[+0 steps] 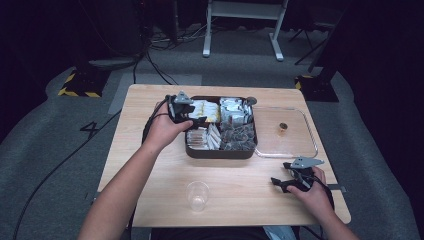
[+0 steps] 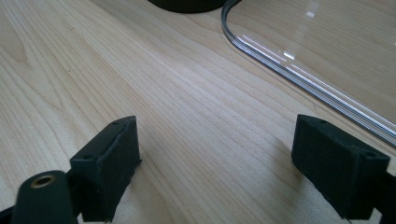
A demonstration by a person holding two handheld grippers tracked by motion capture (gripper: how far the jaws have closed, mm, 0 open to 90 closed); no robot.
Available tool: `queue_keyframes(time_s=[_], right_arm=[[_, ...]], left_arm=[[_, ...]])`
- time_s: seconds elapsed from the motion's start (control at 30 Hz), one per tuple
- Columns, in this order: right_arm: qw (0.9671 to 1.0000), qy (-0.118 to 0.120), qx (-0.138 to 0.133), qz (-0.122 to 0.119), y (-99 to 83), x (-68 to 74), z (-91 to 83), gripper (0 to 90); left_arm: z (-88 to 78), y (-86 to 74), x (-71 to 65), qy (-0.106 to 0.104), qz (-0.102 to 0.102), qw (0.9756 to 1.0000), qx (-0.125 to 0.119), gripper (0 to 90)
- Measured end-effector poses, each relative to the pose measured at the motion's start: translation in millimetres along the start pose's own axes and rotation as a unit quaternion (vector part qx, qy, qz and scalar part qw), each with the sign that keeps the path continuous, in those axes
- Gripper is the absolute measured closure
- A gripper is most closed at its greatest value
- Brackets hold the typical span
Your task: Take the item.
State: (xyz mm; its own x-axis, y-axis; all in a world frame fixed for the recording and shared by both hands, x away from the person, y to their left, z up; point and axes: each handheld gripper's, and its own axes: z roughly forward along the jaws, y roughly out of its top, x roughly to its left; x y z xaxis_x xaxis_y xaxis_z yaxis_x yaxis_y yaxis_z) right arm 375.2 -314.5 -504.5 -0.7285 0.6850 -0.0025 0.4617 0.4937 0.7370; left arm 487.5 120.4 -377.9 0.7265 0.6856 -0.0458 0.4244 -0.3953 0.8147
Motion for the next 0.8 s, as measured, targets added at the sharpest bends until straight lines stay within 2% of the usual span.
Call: queue_keyframes(time_s=[0.3, 0.37, 0.43, 0.57, 0.7, 0.8], right_arm=[[1.0, 0.002, -0.002, -0.001, -0.2, -0.2, -0.4, 17.5], [1.0, 0.002, -0.003, 0.0, -0.1, -0.5, -0.5, 18.0], [1.0, 0.002, -0.003, 0.0, -0.1, -0.6, -0.5, 18.0], [1.0, 0.002, -0.003, 0.0, -0.2, -0.5, -0.5, 18.0], [1.0, 0.002, -0.003, -0.001, -0.2, -0.6, -0.4, 18.0], [1.0, 0.002, -0.003, -0.001, -0.3, -0.4, -0.6, 18.6]], left_arm=[[29.3, 6.3, 13.9, -0.016, -0.008, 0.9996, 0.022, 39.4], [40.4, 7.4, 18.0, -0.023, -0.022, 0.9991, 0.027, 39.9], [45.9, 7.4, 20.2, -0.021, -0.023, 0.9991, 0.029, 40.3], [59.4, 7.8, 26.1, -0.011, -0.025, 0.9982, 0.053, 42.6], [68.5, 10.3, 27.5, -0.009, -0.024, 0.9974, 0.067, 44.7], [78.4, 13.0, 27.6, -0.005, -0.014, 0.9961, 0.087, 48.0]])
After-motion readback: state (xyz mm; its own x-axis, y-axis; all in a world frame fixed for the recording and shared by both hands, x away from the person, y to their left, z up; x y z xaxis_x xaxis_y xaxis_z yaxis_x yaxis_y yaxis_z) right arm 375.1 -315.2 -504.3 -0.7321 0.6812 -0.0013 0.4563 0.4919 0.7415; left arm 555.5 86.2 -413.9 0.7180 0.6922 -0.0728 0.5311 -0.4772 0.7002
